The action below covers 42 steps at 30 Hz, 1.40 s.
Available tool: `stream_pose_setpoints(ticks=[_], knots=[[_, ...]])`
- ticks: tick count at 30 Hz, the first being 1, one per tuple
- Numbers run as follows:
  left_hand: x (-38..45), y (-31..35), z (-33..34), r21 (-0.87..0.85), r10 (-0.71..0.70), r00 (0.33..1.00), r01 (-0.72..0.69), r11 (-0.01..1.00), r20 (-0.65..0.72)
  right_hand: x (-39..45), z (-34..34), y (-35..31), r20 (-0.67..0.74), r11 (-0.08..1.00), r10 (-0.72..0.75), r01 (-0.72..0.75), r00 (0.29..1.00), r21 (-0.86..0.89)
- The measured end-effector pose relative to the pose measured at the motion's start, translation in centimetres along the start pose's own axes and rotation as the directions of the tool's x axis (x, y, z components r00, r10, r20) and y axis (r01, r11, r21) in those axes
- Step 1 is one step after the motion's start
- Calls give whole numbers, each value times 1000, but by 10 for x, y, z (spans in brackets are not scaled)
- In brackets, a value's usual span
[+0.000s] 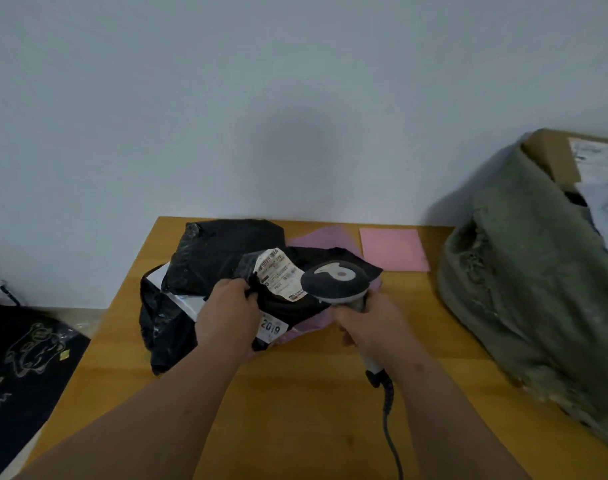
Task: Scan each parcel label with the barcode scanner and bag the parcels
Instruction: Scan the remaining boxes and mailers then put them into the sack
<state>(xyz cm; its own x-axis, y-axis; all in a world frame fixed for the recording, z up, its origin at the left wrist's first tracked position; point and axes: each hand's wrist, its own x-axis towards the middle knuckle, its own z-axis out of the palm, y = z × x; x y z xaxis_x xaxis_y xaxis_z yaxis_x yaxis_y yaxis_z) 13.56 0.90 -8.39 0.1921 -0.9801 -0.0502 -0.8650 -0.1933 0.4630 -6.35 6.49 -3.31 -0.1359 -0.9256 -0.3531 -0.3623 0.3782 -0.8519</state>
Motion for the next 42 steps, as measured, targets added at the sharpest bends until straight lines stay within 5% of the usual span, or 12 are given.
stream_pose_setpoints(ticks=[14,20,29,33,38,42], knots=[[-20,120,-52,-267,215,949,-274,924,-230,-68,-83,-24,-410,949,-64,182,910,258],[-37,202,-44,-362,305,893,-418,833,-330,-91,-142,-18,-465,910,-29,216,885,354],[-91,327,-4,-443,452,844,-536,718,-289,-138,-256,11,-654,795,33,377,756,476],[-116,379,14,-333,578,803,-589,736,-142,-148,-290,28,-655,761,45,398,755,512],[-140,416,40,-108,680,660,-687,718,320,-148,-311,49,-618,762,68,358,783,539],[-144,421,53,10,660,664,-707,707,352,-143,-320,61,-578,779,72,316,813,541]])
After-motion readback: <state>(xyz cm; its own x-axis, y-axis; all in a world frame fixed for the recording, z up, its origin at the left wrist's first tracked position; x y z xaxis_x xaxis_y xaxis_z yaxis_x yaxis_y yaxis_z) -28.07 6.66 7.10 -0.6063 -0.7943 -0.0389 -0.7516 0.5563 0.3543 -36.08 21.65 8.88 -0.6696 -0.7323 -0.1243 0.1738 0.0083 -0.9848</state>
